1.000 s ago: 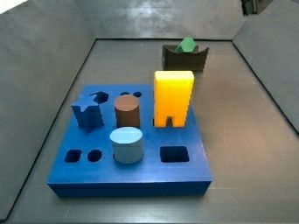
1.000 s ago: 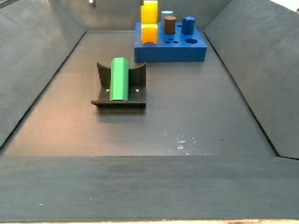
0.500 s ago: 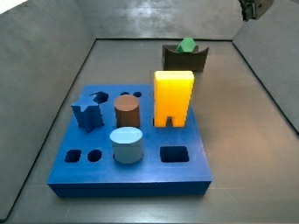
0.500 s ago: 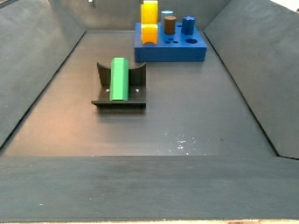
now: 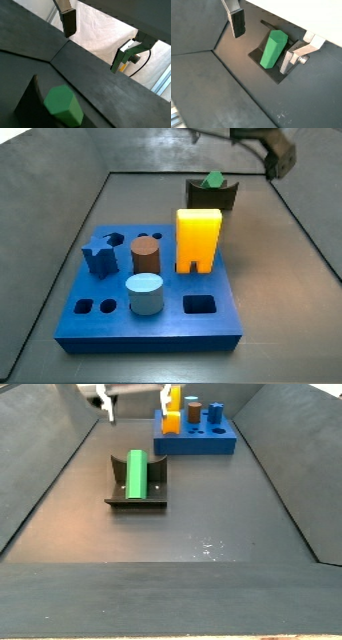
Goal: Pick up the hexagon object. Move up. Place the hexagon object on the fixture. Regrasp the hexagon object. Move to above the board. Insert the hexagon object.
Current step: Regrasp the hexagon object.
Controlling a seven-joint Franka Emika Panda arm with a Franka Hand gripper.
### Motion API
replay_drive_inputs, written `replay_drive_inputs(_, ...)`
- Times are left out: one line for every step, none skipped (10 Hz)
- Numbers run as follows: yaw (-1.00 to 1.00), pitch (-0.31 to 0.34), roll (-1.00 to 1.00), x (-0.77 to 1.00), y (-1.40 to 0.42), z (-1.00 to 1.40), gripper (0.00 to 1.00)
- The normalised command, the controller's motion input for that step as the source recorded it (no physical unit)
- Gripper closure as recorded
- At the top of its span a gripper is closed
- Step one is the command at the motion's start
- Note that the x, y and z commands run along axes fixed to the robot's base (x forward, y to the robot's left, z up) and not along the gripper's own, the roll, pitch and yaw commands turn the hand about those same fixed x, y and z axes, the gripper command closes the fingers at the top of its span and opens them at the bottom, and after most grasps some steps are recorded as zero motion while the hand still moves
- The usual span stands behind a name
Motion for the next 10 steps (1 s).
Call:
replay_drive_inputs(0.06,-0.102,0.07,0.08,0.05,-1.0,0.0)
replay_drive_inputs(0.03,-0.098,0.07,0.09,0.04,-1.0,0.0)
replay_drive_inputs(0.02,-0.092,0.08,0.1,0.04,-1.0,0.0)
replay_drive_inputs(-0.01,-0.079,0.08,0.11,0.03,-1.0,0.0)
replay_drive_inputs(-0.02,-0.064,0.08,0.11,0.03,-1.0,0.0)
replay_drive_inputs(-0.02,-0.036,0.07,0.11,0.02,-0.83,0.0)
replay_drive_inputs(-0.02,-0.026,0.07,0.11,0.01,-0.73,0.0)
replay_drive_inputs(-0.01,-0.007,0.08,0.08,0.0,-0.51,0.0)
replay_drive_inputs(0.0,-0.005,0.07,0.08,0.0,-0.43,0.0)
replay_drive_inputs(0.02,-0.008,0.07,0.07,0.0,-0.26,0.0)
